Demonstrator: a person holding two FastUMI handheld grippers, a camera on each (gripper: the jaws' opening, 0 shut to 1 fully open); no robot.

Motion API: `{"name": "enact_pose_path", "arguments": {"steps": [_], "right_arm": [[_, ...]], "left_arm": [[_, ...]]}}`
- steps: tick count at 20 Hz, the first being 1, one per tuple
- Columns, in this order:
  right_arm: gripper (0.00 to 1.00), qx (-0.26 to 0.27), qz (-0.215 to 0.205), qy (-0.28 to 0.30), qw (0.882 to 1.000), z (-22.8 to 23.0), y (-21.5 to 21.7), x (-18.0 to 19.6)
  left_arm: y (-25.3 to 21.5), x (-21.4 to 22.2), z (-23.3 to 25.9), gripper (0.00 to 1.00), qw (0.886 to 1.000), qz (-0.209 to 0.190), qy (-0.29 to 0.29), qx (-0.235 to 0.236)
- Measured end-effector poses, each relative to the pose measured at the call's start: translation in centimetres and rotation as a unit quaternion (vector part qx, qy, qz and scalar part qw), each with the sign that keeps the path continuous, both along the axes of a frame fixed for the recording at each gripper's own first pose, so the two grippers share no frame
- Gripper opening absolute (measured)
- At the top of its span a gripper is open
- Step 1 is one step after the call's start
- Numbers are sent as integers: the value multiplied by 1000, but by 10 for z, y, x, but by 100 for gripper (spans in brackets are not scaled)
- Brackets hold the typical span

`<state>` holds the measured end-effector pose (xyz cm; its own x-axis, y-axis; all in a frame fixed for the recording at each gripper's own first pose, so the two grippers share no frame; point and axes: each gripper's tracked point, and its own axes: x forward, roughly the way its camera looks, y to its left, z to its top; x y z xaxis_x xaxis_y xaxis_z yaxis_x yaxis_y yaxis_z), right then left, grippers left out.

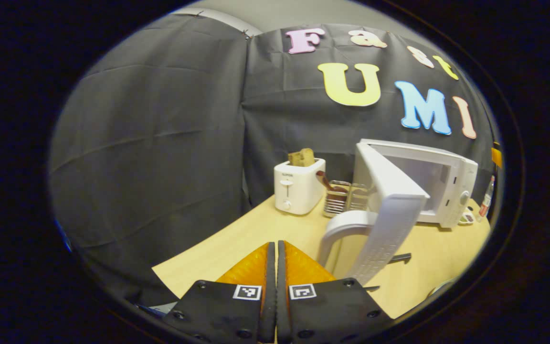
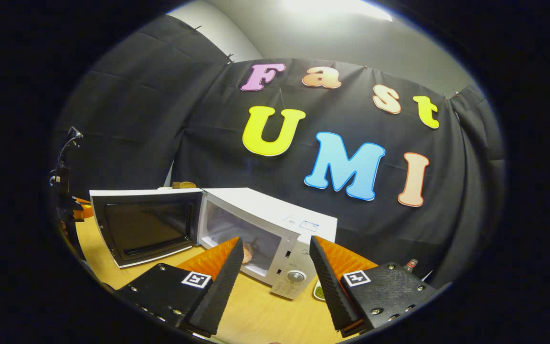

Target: Open the microwave oven with the left hand, put the food in, and close the microwave oven.

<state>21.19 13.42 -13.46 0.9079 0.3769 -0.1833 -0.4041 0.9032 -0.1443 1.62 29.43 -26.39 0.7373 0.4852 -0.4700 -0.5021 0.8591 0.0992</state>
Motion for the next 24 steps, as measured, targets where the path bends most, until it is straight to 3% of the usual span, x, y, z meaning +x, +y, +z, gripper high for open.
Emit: {"name": "enact_pose_path", "arguments": {"steps": [2, 8, 17, 24], "right_arm": [[85, 5, -12, 4, 1000, 1, -12, -3], [85, 8, -29, 6, 1000, 7, -36, -11], [85, 6, -51, 14, 999, 4, -62, -26], [85, -2, -84, 19, 996, 4, -92, -34]], "left_arm": [[-9, -2, 5, 7, 1000, -6, 8, 12], [-42, 13, 3, 7, 999, -43, 4, -13], [-136, 63, 23, 7, 985, -168, -16, -29], [-185, 103, 25, 7, 971, -230, -32, -51]]}}
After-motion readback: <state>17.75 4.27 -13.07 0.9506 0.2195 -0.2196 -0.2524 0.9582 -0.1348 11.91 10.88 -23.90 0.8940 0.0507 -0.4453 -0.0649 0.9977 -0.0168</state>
